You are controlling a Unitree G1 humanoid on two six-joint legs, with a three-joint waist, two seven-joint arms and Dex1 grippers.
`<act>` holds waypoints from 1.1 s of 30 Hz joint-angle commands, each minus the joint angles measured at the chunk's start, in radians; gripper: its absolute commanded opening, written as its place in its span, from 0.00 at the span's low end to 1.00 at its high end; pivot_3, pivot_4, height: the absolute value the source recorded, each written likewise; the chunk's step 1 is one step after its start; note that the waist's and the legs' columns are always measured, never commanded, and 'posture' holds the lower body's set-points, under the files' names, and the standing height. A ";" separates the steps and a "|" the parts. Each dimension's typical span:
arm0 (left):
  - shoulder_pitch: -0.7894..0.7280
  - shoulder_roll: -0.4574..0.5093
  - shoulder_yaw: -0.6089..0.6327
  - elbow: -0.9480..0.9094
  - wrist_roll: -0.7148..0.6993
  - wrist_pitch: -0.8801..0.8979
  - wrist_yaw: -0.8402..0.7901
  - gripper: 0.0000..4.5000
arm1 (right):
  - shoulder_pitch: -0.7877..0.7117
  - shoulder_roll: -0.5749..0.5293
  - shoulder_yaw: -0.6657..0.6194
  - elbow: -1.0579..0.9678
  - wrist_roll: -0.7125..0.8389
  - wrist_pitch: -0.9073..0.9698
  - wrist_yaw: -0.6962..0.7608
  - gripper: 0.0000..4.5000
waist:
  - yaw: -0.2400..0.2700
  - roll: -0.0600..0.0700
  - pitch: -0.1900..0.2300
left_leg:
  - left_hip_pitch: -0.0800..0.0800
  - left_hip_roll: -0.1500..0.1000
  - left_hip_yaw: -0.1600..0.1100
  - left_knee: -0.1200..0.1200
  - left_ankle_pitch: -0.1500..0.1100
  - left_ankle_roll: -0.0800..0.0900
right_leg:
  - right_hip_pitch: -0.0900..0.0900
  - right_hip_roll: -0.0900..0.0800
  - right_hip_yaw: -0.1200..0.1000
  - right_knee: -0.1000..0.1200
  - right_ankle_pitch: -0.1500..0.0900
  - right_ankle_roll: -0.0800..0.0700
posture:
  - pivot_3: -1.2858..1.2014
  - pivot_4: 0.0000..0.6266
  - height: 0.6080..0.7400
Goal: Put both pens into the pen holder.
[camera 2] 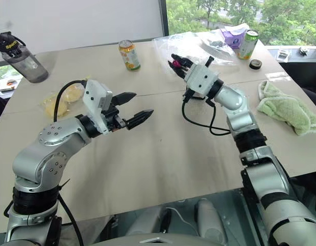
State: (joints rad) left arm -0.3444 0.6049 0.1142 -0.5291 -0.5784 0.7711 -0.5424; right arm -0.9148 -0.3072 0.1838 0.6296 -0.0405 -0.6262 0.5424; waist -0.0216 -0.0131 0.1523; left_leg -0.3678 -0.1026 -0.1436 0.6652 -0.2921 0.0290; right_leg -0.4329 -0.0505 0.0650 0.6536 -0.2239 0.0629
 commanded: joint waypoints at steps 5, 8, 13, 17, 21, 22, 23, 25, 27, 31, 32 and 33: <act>0.023 0.024 0.051 -0.057 -0.013 0.007 0.020 0.98 | -0.158 0.034 -0.020 0.379 -0.095 -0.236 -0.118 0.01 | -0.017 0.000 0.000 | 0.000 0.000 -0.001 -0.001 0.000 0.000 | 0.000 0.000 0.000 0.000 0.000 0.000 | 0.52 0.24 0.99; 0.036 0.033 0.070 -0.077 -0.015 0.015 0.035 0.98 | -0.180 0.029 -0.010 0.460 -0.139 -0.281 -0.166 0.01 | -0.021 0.000 0.000 | 0.000 0.000 -0.001 -0.001 0.000 0.000 | 0.000 0.000 0.000 0.000 0.000 0.000 | 0.52 0.24 0.99; 0.053 0.037 0.097 -0.108 -0.030 0.035 0.058 0.98 | -0.203 0.039 -0.009 0.537 -0.182 -0.313 -0.209 0.01 | -0.025 0.000 0.000 | 0.001 0.000 0.000 -0.001 0.000 0.000 | 0.000 0.001 0.001 0.000 0.000 0.000 | 0.52 0.24 0.99; 0.059 0.035 0.100 -0.125 -0.035 0.046 0.069 0.98 | -0.226 0.043 -0.007 0.565 -0.207 -0.327 -0.227 0.01 | -0.024 0.000 0.000 | 0.001 0.000 0.000 -0.001 0.000 0.000 | 0.000 0.001 0.001 0.001 0.000 0.000 | 0.52 0.24 0.99; 0.062 0.036 0.102 -0.133 -0.039 0.053 0.077 0.98 | -0.242 0.041 0.004 0.574 -0.239 -0.356 -0.240 0.01 | -0.024 0.001 0.000 | 0.001 0.000 0.000 -0.001 0.000 0.000 | 0.000 0.001 0.001 0.001 0.000 0.000 | 0.52 0.24 0.99; 0.063 0.036 0.102 -0.134 -0.040 0.054 0.079 0.98 | -0.245 0.042 0.005 0.575 -0.244 -0.362 -0.242 0.01 | -0.024 0.001 0.000 | 0.001 0.000 0.000 -0.001 0.000 0.000 | 0.000 0.001 0.001 0.001 0.000 0.000 | 0.52 0.24 0.99; 0.063 0.036 0.102 -0.136 -0.041 0.056 0.080 0.98 | -0.247 0.043 0.005 0.577 -0.247 -0.365 -0.243 0.01 | -0.024 0.001 0.000 | 0.001 0.000 0.000 -0.001 0.000 0.000 | 0.000 0.001 0.001 0.001 0.000 0.000 | 0.52 0.24 0.99; 0.063 0.037 0.099 -0.135 -0.043 0.055 0.083 0.98 | -0.248 0.044 0.003 0.581 -0.250 -0.366 -0.244 0.01 | -0.024 0.001 0.000 | 0.001 0.000 0.000 -0.001 0.000 0.000 | 0.000 0.001 0.001 0.001 0.000 0.000 | 0.52 0.24 0.99; 0.063 0.037 0.097 -0.134 -0.046 0.055 0.086 0.99 | -0.249 0.044 0.002 0.584 -0.254 -0.366 -0.245 0.13 | -0.024 0.001 0.000 | 0.001 0.000 0.000 -0.001 0.000 0.000 | 0.000 0.001 0.001 0.001 0.000 0.000 | 0.52 0.24 0.99; 0.068 0.040 0.098 -0.136 -0.049 0.054 0.090 1.00 | -0.252 0.039 0.006 0.587 -0.274 -0.372 -0.264 0.49 | -0.024 0.001 0.000 | 0.001 0.000 0.000 -0.001 0.000 0.000 | 0.000 0.001 0.001 0.001 0.000 0.000 | 0.52 0.24 0.99; 0.070 0.041 0.098 -0.138 -0.050 0.054 0.091 1.00 | -0.253 0.037 0.008 0.588 -0.281 -0.374 -0.271 0.61 | -0.024 0.001 0.000 | 0.001 0.000 0.000 -0.001 0.000 0.000 | 0.000 0.001 0.001 0.001 0.000 0.000 | 0.52 0.24 0.99; 0.071 0.042 0.099 -0.139 -0.051 0.054 0.091 1.00 | -0.254 0.036 0.009 0.589 -0.286 -0.375 -0.275 0.71 | -0.024 0.001 0.000 | 0.001 0.000 0.000 -0.001 0.000 0.000 | 0.000 0.001 0.001 0.001 0.000 0.000 | 0.52 0.24 0.99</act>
State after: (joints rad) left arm -0.2704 0.6364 0.1888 -0.6193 -0.6223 0.8298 -0.4556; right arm -1.1341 -0.2666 0.1905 1.2297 -0.3248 -0.9744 0.2907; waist -0.0453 -0.0126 0.1528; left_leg -0.3668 -0.1023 -0.1435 0.6643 -0.2920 0.0287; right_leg -0.4330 -0.0490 0.0664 0.6548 -0.2239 0.0626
